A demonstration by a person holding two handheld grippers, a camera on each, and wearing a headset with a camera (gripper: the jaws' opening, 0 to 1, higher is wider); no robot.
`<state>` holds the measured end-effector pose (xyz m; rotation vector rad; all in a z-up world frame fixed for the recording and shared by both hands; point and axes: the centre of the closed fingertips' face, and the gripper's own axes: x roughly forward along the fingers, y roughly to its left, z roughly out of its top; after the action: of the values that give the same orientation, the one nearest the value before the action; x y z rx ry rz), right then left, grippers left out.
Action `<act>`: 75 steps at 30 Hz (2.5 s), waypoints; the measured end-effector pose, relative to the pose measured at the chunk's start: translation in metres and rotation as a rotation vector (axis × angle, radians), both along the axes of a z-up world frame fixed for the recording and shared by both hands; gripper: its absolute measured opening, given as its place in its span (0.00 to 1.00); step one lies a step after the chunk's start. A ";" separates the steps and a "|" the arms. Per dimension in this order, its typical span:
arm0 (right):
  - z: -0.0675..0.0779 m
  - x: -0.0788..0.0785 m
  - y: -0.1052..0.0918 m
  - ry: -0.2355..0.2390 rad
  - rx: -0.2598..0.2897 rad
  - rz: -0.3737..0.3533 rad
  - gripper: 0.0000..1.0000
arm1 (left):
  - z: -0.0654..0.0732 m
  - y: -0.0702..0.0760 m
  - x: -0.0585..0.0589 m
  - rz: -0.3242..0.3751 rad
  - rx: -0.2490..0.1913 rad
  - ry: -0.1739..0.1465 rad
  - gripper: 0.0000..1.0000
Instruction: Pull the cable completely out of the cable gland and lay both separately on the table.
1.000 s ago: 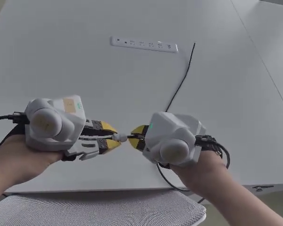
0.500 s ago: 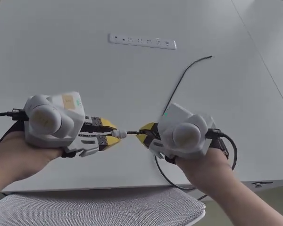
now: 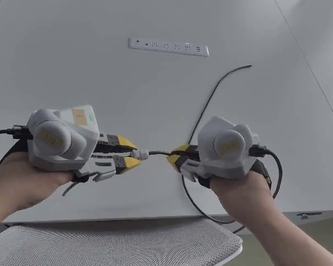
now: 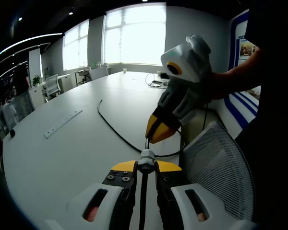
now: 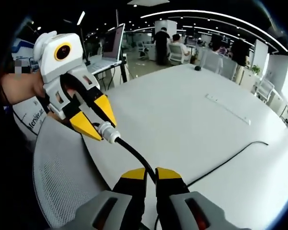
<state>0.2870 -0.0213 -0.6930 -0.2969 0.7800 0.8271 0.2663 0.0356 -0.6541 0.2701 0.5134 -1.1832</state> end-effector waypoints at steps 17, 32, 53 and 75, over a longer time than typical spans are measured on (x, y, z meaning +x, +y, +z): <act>-0.010 -0.004 -0.010 0.014 0.006 -0.022 0.02 | -0.004 -0.002 -0.003 -0.006 0.007 0.006 0.15; 0.016 -0.002 0.003 -0.175 -0.051 0.143 0.13 | -0.001 -0.005 -0.006 -0.014 0.003 0.004 0.15; 0.020 -0.023 0.050 -0.289 -0.179 0.431 0.03 | -0.003 -0.001 -0.009 -0.003 0.011 0.011 0.15; 0.013 -0.008 0.020 -0.131 -0.066 0.179 0.01 | 0.004 -0.002 -0.003 0.001 -0.013 -0.003 0.15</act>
<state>0.2785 -0.0012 -0.6803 -0.4803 0.6653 0.9415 0.2637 0.0337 -0.6504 0.2602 0.5027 -1.1851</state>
